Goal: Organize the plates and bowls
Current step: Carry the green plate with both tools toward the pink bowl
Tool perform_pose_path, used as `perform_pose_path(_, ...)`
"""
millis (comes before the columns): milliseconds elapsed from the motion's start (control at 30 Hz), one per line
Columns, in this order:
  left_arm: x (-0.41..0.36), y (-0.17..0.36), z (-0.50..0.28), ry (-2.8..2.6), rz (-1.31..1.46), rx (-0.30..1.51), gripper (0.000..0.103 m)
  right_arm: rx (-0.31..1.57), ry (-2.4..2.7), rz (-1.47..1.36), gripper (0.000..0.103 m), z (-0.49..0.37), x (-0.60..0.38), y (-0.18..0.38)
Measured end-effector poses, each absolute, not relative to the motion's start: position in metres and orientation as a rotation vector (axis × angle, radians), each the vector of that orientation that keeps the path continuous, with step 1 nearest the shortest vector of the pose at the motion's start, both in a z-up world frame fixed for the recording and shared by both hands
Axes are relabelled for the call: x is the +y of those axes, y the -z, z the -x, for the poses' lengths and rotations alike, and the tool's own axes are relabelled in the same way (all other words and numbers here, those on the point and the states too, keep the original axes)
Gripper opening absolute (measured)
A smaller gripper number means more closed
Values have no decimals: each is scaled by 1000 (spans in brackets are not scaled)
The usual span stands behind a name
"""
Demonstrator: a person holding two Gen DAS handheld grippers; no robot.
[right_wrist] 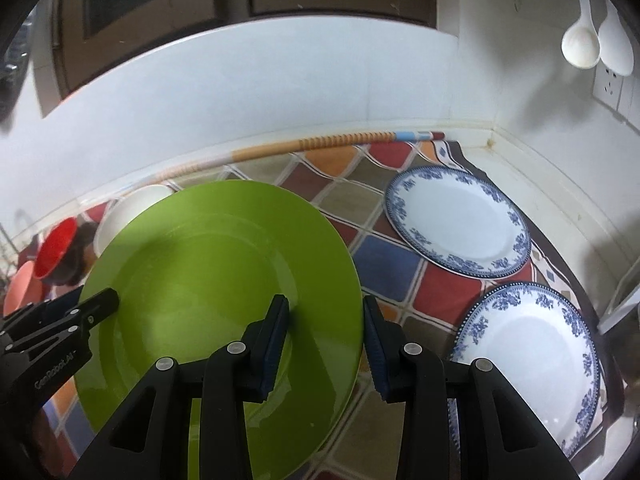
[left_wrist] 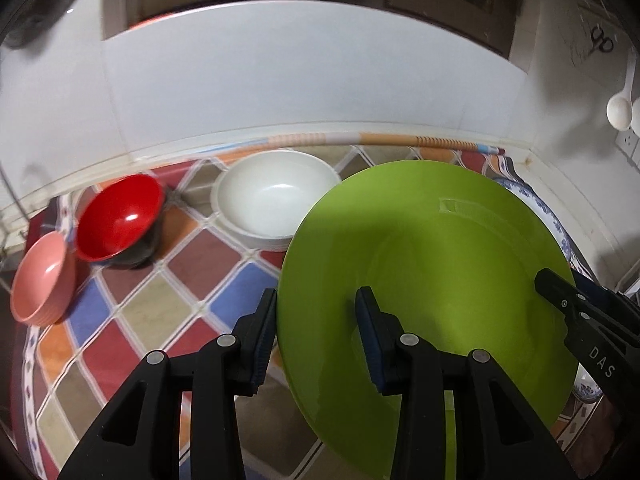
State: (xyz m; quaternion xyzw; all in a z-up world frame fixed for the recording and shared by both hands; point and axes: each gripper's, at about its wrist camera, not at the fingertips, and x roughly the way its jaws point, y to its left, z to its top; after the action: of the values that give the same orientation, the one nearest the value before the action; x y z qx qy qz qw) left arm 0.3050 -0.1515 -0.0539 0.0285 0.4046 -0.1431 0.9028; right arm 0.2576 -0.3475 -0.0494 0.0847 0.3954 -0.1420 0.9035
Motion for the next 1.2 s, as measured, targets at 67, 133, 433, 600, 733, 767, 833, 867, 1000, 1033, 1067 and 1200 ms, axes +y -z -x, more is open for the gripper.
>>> perform_pose_path(67,-141,49,-299,277,-50,826,39,804,275,-166,38,-254,-339,44)
perform_pose_path(133,-130,44,-293,258,-43,817,39,792,256,-159,38,-251,-328,39)
perform_pose_path(433,-71,39,-265,152,0,805,39,767,161,-129,38,-243,-280,27)
perform_pose_path(600,-37,43,-253,93,21,817,39,773,106,-110,38,-240,-249,27)
perform_pose_path(733,-9,50,-242,46,36,831,39,783,54,-97,38,-239,-222,30)
perform_pose_path(767,-3,52,-239,36,40,836,39,784,44,-93,38,-238,-216,30)
perform_pose_path(833,11,55,-236,14,49,849,39,792,23,-88,38,-238,-203,33)
perform_pose_path(867,15,56,-235,5,50,853,39,796,12,-82,38,-238,-196,34)
perform_pose_path(1000,36,63,-230,-29,57,877,39,819,-30,-68,38,-239,-170,41)
perform_pose_path(1033,39,65,-229,-38,60,885,39,828,-40,-67,38,-239,-165,43)
perform_pose_path(1067,45,67,-229,-46,63,891,39,833,-47,-65,38,-240,-161,44)
perform_pose_path(1200,61,76,-228,-73,70,914,39,860,-79,-53,38,-243,-142,53)
